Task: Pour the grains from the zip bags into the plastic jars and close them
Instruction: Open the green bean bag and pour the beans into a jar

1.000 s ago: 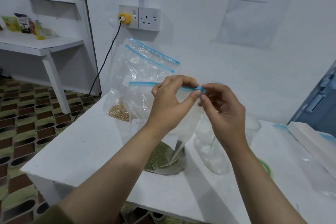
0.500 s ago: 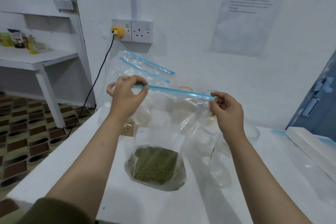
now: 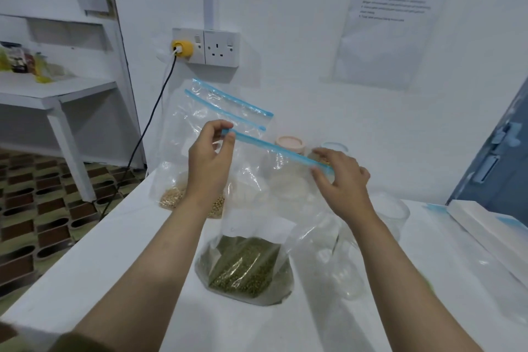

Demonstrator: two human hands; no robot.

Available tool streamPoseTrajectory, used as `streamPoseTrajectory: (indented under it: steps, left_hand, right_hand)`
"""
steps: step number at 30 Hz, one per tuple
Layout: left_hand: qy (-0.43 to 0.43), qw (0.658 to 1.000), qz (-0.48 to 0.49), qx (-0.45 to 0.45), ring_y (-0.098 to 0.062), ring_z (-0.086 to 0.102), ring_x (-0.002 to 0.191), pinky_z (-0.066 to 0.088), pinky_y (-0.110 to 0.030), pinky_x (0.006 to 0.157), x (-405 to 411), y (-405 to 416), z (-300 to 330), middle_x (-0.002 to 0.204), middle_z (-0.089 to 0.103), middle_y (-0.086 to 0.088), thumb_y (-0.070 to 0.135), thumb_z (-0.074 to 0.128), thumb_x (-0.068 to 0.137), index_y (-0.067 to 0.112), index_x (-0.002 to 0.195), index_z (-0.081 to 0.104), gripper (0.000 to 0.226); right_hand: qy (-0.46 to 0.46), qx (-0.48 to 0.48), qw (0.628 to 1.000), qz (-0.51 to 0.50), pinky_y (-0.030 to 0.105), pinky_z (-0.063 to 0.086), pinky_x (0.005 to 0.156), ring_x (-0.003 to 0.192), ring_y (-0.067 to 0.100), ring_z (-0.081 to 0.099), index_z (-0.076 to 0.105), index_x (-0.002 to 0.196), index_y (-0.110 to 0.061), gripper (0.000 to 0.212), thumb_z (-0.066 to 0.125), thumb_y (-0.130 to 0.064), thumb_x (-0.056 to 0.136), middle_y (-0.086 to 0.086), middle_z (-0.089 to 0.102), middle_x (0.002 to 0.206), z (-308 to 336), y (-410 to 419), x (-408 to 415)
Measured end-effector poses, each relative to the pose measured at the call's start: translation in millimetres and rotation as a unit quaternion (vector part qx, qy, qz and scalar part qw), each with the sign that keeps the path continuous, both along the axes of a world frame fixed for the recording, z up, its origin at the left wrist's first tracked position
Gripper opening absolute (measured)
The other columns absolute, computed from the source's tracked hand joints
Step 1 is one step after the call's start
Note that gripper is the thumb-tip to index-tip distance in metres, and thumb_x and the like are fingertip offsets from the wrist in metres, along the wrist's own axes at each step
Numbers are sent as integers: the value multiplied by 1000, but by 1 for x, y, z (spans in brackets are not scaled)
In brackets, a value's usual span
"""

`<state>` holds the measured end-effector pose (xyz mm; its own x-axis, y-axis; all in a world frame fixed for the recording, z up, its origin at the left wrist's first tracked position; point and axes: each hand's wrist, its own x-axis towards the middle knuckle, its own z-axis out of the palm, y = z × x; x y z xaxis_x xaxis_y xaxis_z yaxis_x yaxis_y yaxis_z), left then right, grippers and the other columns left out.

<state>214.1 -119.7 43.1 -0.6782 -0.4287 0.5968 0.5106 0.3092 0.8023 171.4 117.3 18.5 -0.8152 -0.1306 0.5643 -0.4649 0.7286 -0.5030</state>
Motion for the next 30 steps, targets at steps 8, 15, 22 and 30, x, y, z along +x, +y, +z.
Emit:
streamPoseTrajectory:
  steps: [8,15,22,30]
  left_hand:
    - [30,998,-35,37,-8,63,84,52,-28,85,6,0,16,101,61,10,12,55,99,25,104,60,15]
    - [41,998,-44,12,-6,56,108,45,-21,95,18,4,-4,116,56,14,15,55,100,42,127,49,39]
    - [-88,993,-57,-50,0,39,134,33,-26,108,35,11,-85,145,43,13,30,55,99,59,137,36,51]
    - [-116,989,-89,-24,22,24,124,24,-13,103,32,6,-79,135,31,18,32,50,100,55,134,34,44]
  right_hand:
    - [69,-1,975,209,54,41,96,107,7,54,52,122,-47,30,58,-34,96,-14,56,111,17,-21,24]
    - [85,96,984,127,39,24,95,103,14,41,63,123,-37,42,41,-53,91,-9,45,109,22,-25,29]
    - [112,114,984,83,42,27,90,103,24,46,60,133,-28,48,41,-46,93,1,51,116,16,-30,29]
    - [151,98,981,73,45,31,87,100,24,48,59,137,-25,43,52,-27,94,2,54,110,25,-39,41]
